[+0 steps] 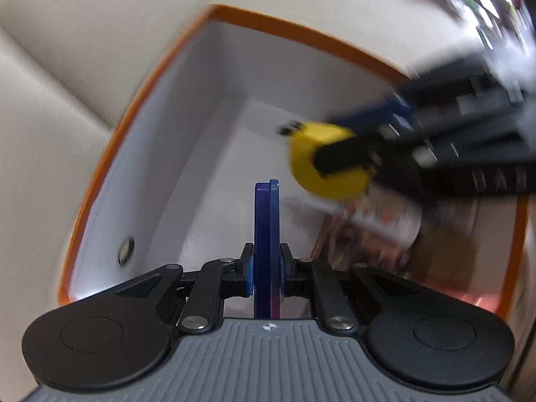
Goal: Organize rigid objects
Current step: 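Lift the tin and tape measure and carry both over the orange box, then lower the tin and tape measure into the box and open both tools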
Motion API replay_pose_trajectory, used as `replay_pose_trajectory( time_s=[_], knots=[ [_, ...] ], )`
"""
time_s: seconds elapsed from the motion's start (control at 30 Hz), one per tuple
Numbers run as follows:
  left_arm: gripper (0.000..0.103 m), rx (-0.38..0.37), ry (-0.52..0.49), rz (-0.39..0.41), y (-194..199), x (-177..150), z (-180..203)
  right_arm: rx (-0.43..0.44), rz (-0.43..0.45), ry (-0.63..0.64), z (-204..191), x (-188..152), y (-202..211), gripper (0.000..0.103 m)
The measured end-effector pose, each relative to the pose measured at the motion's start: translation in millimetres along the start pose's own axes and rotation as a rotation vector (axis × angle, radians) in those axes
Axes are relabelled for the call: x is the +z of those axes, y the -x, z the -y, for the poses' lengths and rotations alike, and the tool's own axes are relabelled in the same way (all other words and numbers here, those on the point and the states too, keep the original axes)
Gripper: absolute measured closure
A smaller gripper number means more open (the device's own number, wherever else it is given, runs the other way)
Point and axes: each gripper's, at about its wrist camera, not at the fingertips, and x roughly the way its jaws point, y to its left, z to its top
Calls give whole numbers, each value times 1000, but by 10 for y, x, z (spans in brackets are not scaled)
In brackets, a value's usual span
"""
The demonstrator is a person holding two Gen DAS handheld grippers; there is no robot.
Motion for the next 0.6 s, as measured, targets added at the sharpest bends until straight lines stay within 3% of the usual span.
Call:
replay_pose_trajectory(
  time_s=[0.27, 0.5, 0.57, 0.6],
  knots=[
    [88, 131, -329, -69, -254, -164, 315, -18, -3, 48, -60, 41, -115, 83],
    [88, 190, -471, -18, -345, -384, 500, -28, -14, 78, -109, 52, -156, 83],
    [84, 183, -458, 4, -288, -387, 520, -27, -18, 90, -81, 25, -122, 83],
    [77, 175, -444, 9, -259, -385, 520, -31, -22, 94, -86, 25, -133, 83]
  ],
)
